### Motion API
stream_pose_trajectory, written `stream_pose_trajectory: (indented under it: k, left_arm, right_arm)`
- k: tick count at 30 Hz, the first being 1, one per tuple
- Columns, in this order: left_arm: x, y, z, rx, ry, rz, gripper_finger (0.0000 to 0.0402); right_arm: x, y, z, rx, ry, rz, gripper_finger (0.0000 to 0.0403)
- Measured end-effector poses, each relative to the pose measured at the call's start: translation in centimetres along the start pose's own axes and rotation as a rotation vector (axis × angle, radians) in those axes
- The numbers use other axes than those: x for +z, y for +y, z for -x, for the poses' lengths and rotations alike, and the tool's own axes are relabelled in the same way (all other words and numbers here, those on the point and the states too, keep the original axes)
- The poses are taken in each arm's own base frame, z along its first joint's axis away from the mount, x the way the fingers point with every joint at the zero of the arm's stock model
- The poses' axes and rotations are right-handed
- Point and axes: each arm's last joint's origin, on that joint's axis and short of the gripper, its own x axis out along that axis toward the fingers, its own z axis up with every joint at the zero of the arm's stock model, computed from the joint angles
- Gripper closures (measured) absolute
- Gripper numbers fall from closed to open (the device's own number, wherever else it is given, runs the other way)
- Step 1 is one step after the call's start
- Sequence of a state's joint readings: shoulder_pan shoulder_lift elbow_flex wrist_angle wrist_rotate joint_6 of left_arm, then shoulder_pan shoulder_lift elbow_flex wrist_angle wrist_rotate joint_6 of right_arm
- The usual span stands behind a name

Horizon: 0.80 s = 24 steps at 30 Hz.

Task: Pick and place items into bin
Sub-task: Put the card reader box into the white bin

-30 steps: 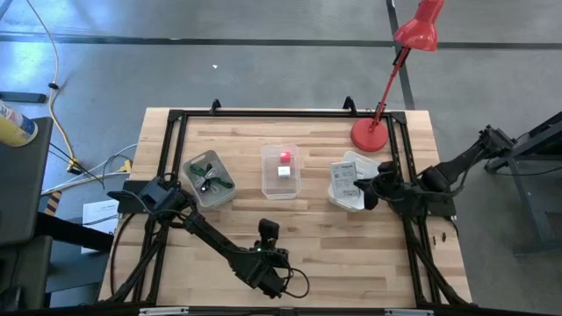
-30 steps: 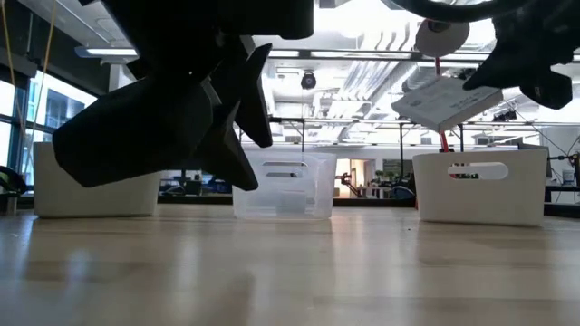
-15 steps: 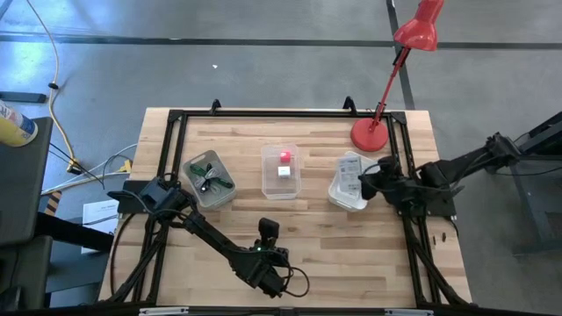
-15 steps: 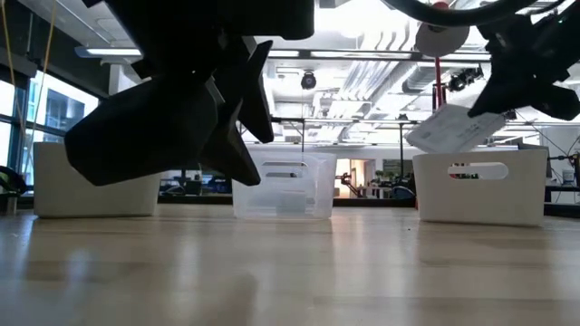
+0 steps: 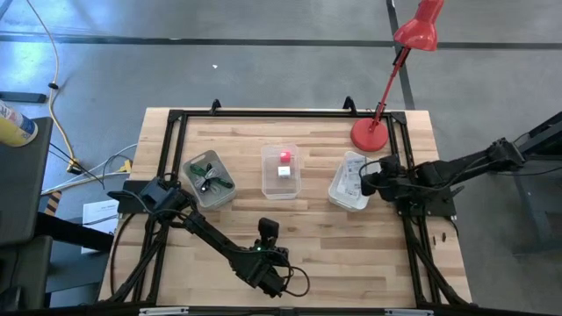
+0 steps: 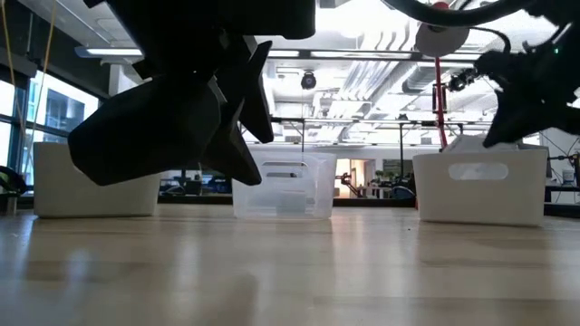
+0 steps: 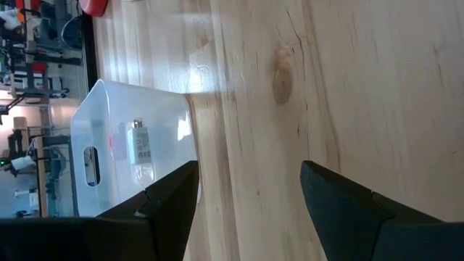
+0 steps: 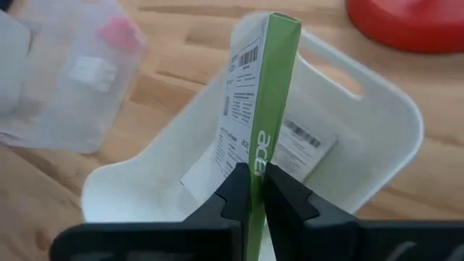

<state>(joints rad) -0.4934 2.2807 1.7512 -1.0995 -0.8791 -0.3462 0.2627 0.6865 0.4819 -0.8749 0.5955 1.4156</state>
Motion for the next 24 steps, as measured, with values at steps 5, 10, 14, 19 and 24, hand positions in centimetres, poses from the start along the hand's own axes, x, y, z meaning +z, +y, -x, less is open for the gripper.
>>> stream_pose_trajectory:
  k: [5,10,14,19,24]
  left_arm:
    - [0.0,0.0,0.0,0.000,0.000,0.000,0.0169]
    - [0.0,0.0,0.0,0.001,0.000,0.000,0.0169]
    - [0.0,0.1,-0.1,0.001,0.001,0.002,0.0169]
    - [0.0,0.1,-0.1,0.004,0.000,0.002,0.0169]
    - [0.0,0.1,-0.1,0.004,0.000,0.002,0.0169]
  right_arm:
    - [-0.8,-0.2,-1.3,0.038,-0.002,-0.043,0.0376]
    - [-1.1,-0.2,-1.6,0.057,-0.001,-0.046,0.0376]
    - [-1.2,-0.2,-1.6,0.064,0.035,-0.046,0.0373]
    - [-1.2,-0.2,-1.6,0.064,0.042,-0.037,0.0349]
    - [-1.2,-0.2,-1.6,0.063,0.043,-0.035,0.0306]
